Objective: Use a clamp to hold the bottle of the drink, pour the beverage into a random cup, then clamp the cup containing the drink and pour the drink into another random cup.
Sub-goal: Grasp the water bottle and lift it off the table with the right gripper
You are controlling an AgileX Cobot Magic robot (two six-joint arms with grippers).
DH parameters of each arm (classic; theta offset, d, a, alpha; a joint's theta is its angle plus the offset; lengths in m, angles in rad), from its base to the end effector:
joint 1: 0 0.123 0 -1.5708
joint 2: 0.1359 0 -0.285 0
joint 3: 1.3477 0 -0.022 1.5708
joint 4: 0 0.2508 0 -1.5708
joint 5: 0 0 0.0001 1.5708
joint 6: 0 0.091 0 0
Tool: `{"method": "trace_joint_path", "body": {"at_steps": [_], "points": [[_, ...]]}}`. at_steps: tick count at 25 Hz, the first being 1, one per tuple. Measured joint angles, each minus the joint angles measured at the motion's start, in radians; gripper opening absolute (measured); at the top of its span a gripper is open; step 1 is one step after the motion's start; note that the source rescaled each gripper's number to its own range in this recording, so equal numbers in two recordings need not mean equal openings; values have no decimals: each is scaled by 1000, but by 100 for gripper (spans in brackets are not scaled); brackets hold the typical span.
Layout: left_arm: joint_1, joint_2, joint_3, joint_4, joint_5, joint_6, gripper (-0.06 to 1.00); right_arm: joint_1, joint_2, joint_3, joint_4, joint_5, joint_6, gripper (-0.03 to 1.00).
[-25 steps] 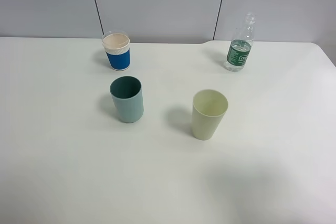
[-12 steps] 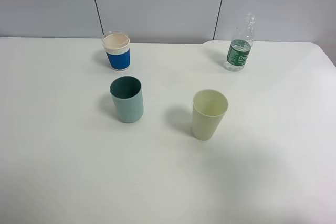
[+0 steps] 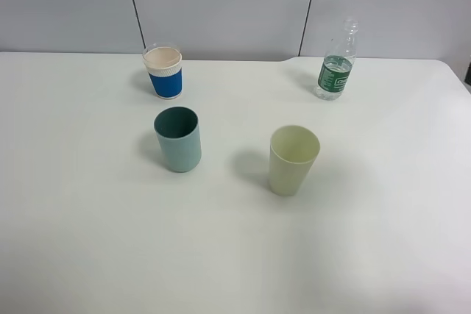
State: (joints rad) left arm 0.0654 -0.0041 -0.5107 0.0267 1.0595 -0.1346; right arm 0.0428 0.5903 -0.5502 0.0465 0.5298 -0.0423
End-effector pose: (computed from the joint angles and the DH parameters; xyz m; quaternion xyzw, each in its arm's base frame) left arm -0.0068 0.0017 0.2804 -0.0854 0.8447 -0.0050 0.5284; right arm 0.1167 0.0071 0.3038 -0.0253 0.8551 0.0206 0.5175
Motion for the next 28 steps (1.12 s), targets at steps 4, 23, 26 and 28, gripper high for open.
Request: {"method": "trace_joint_path", "body": {"at_steps": [4,23,26,28], "points": [[0,0,0,0,0,0,100,0,152,0,-2,-121,-1,100],[0,0,0,0,0,0,100,0,798,-1,-47,-663,-8,100],[0,0,0,0,0,0,100,0,885,-2,-47,-747,-9,100],[0,0,0,0,0,0,100,0,935,-2,-47,-792,-15,100]]}}
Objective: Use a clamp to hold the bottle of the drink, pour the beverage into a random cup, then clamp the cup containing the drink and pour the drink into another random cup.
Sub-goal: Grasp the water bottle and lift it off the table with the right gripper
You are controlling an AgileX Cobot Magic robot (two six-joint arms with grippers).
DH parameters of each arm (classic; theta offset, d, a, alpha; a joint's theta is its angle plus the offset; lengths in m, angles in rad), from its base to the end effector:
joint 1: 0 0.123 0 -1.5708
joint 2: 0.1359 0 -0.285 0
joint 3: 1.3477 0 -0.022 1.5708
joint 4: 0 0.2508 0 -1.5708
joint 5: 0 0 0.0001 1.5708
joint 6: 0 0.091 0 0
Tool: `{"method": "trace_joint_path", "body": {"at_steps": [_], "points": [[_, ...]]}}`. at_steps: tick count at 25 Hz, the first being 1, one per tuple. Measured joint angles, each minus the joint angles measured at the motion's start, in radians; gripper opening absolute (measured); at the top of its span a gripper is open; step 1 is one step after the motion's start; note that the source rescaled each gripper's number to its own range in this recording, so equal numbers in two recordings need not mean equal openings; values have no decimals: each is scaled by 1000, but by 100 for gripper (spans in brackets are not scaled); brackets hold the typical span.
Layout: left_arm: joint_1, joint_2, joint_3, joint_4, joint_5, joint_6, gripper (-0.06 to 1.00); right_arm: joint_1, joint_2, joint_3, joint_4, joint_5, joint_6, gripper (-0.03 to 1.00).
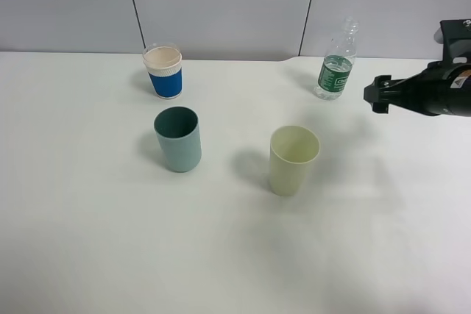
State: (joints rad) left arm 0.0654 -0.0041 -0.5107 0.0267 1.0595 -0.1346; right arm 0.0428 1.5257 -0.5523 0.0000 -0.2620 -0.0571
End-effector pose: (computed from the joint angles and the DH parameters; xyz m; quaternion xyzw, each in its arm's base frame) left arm -0.0068 0.0017 0.2804 -0.0854 0.8447 -0.0050 0.5284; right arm 0.2750 0.0118 0.1732 -0.0444 0.8890 -0.0033 0.4558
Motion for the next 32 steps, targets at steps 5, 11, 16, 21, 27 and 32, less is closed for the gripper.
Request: {"method": "trace_joint_path", "body": {"at_steps": [5,11,16,21,27,32], "points": [[0,0,0,0,0,0,100,0,117,-1,0,-102,-40,100],[0,0,0,0,0,0,100,0,207,-2,0,-268,-107,100],[0,0,0,0,0,0,100,0,255,-2,0,-368,-126,100],[0,0,0,0,0,0,100,0,291,-3,0,-413,-126,100],[0,0,0,0,0,0,100,0,302,-3,0,-460,-126,100],[0,0,0,0,0,0,100,0,335,-4,0,-521,-126,100]]}}
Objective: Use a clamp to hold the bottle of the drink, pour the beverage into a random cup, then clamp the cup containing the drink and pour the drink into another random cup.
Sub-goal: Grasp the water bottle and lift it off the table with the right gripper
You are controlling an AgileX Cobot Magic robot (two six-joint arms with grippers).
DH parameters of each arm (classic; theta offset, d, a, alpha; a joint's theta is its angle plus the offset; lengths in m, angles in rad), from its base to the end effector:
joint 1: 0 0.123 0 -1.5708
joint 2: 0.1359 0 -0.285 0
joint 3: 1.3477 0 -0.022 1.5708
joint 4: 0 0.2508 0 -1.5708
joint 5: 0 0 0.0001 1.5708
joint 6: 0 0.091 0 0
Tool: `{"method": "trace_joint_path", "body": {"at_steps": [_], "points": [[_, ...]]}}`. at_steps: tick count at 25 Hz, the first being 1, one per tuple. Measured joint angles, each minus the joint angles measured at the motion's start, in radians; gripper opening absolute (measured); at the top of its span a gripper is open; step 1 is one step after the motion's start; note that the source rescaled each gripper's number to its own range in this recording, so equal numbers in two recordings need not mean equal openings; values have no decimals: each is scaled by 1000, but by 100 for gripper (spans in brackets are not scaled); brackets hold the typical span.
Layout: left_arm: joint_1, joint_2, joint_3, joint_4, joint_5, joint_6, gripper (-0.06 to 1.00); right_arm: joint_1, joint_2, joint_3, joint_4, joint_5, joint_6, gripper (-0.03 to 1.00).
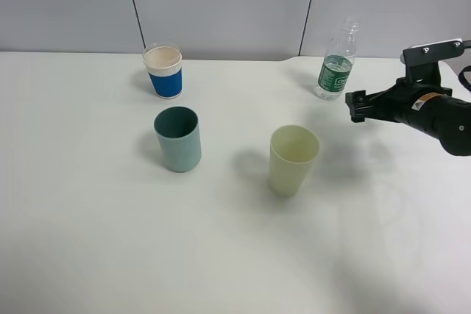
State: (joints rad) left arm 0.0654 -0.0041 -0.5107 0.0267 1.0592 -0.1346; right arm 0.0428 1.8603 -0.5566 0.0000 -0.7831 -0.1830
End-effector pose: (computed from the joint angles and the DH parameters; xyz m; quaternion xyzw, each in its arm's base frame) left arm -0.0068 0.0017 0.2804 -0.0853 0.8446 -0.0050 0.5286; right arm 0.3075 0.0132 0.1167 -0.0949 0.8372 -0.0377 0.5372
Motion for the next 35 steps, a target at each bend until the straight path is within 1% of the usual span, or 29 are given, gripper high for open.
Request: {"method": "trace_joint_path", "body": {"at_steps": [2,4,12,17,23,25,31,35], "points": [[0,0,0,0,0,0,100,0,15,-2,0,-24,0,100],[0,0,0,0,0,0,100,0,32,-18,0,-25,0,100],[0,0,0,0,0,0,100,0,89,-164,0,61,0,100],[0,0,0,0,0,0,100,6,140,-246,-32,69,0,100],[0,0,0,0,0,0,100,9,201,-309,-85,76,0,100],[0,0,0,0,0,0,100,9,220,-322,-91,66,0,100],[0,0,0,0,0,0,100,9,261,-359,-111,-7,0,100],[0,0,0,0,0,0,100,9,273,-385,-126,-21,0,100]]}}
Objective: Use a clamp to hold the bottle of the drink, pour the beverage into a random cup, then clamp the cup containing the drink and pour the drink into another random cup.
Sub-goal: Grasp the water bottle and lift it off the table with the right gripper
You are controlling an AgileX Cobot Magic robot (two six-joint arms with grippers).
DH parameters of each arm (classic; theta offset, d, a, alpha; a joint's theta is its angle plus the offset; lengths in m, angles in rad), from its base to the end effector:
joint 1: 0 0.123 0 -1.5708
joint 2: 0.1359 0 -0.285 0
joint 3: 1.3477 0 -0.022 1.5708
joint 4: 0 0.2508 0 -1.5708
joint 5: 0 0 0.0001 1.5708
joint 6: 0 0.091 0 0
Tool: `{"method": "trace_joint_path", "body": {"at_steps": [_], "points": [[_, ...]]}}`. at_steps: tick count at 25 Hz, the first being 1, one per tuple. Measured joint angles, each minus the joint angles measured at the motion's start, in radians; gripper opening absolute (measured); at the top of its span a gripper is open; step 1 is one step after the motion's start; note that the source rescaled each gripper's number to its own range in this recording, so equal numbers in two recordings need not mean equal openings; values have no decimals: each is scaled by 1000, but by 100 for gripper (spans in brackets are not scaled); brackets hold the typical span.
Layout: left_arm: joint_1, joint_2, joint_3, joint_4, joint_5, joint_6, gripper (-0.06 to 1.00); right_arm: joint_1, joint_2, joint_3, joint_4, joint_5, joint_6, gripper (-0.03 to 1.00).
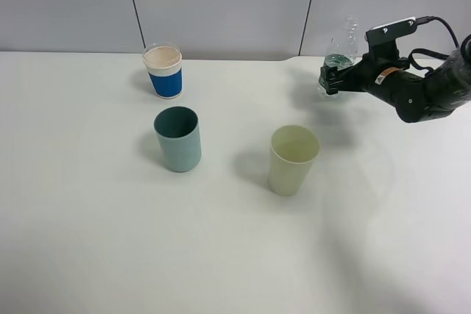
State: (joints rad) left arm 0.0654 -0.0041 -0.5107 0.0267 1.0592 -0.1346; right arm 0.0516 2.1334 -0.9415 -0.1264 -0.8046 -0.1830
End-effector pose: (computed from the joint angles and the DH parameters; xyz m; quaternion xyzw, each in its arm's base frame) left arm -0.0068 0.0017 0.2804 -0.0853 0.8446 -0.0050 0.5286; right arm 0.4011 0.0290 0.0999 -0.1558 0.7905 -0.0283 0.5917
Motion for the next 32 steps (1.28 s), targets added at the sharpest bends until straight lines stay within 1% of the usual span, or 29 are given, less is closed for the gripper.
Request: {"method": "trace_joint_path", "body": {"at_steps": [3,4,5,7,8,10,11,12,21,28,32], "points": [[0,0,0,0,0,0,100,0,4,-8,-26,-7,9,100],[0,0,0,0,0,0,100,0,4,-9,-31,-12,11,98],[0,0,0,0,0,0,100,1,4,-9,-34,-20,11,94],[0,0,0,0,0,0,100,1,4,-9,-35,-28,11,80],[0,0,0,0,0,0,100,1,4,-9,-35,-30,11,67],[0,0,0,0,0,0,100,2,4,-9,-36,-31,11,29],[0,0,0,0,0,0,100,2,4,-9,-37,-30,15,7],[0,0,0,0,0,0,100,3,4,-9,-35,-29,16,0],[0,0,0,0,0,0,100,4,-1,-16,-35,7,19,0],[0,0,0,0,0,0,100,36,-54,-14,-44,103,19,0],[0,0,0,0,0,0,100,72,-112,-14,-52,145,19,0]]}}
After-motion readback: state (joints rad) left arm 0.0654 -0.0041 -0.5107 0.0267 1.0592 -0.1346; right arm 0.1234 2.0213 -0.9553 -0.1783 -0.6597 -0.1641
